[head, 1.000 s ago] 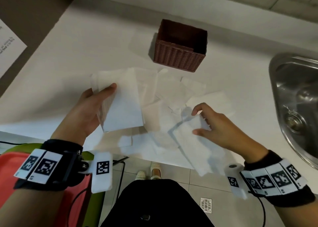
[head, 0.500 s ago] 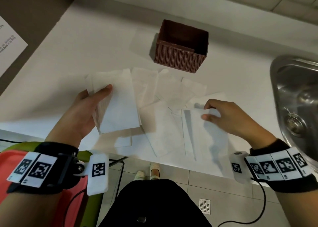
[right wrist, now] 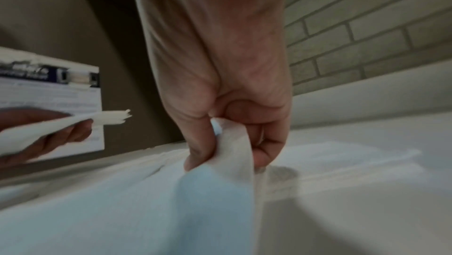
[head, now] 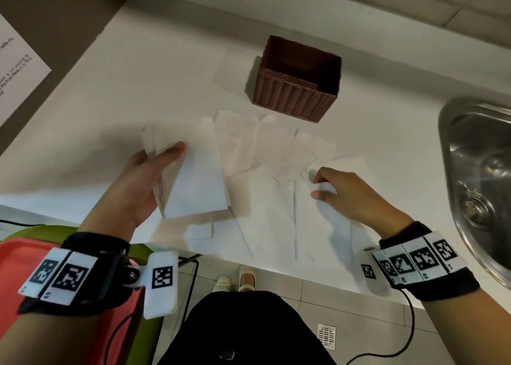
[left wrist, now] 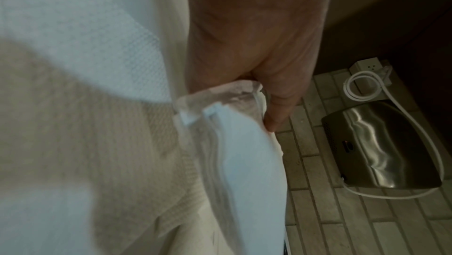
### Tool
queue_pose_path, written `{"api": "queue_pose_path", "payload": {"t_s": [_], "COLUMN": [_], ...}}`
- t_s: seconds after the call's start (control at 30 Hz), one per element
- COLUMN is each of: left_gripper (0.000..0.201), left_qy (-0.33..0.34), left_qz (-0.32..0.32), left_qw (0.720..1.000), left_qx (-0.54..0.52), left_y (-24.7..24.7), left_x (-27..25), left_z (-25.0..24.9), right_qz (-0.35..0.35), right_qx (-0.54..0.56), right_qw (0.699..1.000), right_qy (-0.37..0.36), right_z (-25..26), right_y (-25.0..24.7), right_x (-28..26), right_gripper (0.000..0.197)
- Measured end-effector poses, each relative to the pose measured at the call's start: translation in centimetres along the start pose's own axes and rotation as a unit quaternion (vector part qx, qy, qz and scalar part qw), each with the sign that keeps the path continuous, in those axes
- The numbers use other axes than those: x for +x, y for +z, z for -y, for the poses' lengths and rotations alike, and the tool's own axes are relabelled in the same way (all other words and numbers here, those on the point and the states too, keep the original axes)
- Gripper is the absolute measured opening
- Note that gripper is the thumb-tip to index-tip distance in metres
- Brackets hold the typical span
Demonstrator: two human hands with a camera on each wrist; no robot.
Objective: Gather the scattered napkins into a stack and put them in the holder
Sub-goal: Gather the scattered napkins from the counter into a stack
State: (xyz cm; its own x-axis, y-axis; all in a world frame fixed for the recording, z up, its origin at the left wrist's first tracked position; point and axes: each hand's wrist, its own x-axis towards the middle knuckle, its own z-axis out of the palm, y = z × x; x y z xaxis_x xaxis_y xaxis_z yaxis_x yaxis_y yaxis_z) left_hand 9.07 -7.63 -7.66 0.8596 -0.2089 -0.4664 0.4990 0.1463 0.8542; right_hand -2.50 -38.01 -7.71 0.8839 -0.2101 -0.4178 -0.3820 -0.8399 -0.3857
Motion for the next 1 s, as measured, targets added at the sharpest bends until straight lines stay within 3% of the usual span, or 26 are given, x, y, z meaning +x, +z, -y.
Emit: {"api": "queue_pose_path", "payload": {"t_s": [0.1, 0.23, 0.33, 0.43, 0.5, 0.57, 0.73, 0.8, 0.87, 1.0], "left_gripper": [0.009, 0.012, 0.01, 0.011, 0.011, 0.011, 0.024, 0.035, 0.043, 0.036], "left_qy": [0.001, 0.006, 0.016, 0.025, 0.032, 0.036, 0.05, 0.046, 0.037, 0.027], "left_qz": [-0.001, -0.006, -0.024, -0.045, -0.053, -0.065, -0.095, -0.106, -0.108, -0.106], "left_qw": [1.0, 1.0, 1.0, 0.999, 0.998, 0.997, 0.993, 0.992, 0.992, 0.993], "left_qx": [-0.004, -0.009, -0.012, -0.016, -0.016, -0.019, -0.04, -0.047, -0.046, -0.047], "left_y": [-0.1, -0.7, -1.6, -2.7, -3.5, -4.5, -6.4, -6.8, -7.2, -7.5], "left_x": [0.1, 0.4, 0.6, 0.7, 0.6, 0.5, 0.2, 0.0, -0.1, -0.6], "left_z": [-0.1, -0.3, -0.6, -1.0, -1.3, -1.7, -1.9, -1.7, -1.4, -1.0], "right_qz": [0.004, 0.022, 0.032, 0.047, 0.068, 0.112, 0.196, 0.191, 0.186, 0.15], "right_qx": [-0.025, -0.121, -0.188, -0.186, -0.098, -0.026, -0.021, -0.057, -0.1, -0.14], "right_qw": [1.0, 0.992, 0.981, 0.981, 0.99, 0.988, 0.963, 0.957, 0.951, 0.954], "right_qy": [-0.015, -0.037, -0.028, -0.04, -0.074, -0.107, -0.183, -0.211, -0.227, -0.219], "right_z": [0.2, 0.3, 0.5, 0.7, 0.8, 2.0, 8.1, 10.2, 11.6, 12.0], "right_y": [-0.1, 0.3, 0.7, 0.0, -1.5, -3.7, -5.1, -2.9, -0.3, 2.9], "right_x": [0.2, 0.1, 0.7, 0.9, 0.2, -0.9, 0.3, 2.2, 3.9, 5.1], "right_gripper": [0.032, 0.072, 0.08, 0.064, 0.037, 0.028, 0.035, 0.028, 0.046, 0.048]}}
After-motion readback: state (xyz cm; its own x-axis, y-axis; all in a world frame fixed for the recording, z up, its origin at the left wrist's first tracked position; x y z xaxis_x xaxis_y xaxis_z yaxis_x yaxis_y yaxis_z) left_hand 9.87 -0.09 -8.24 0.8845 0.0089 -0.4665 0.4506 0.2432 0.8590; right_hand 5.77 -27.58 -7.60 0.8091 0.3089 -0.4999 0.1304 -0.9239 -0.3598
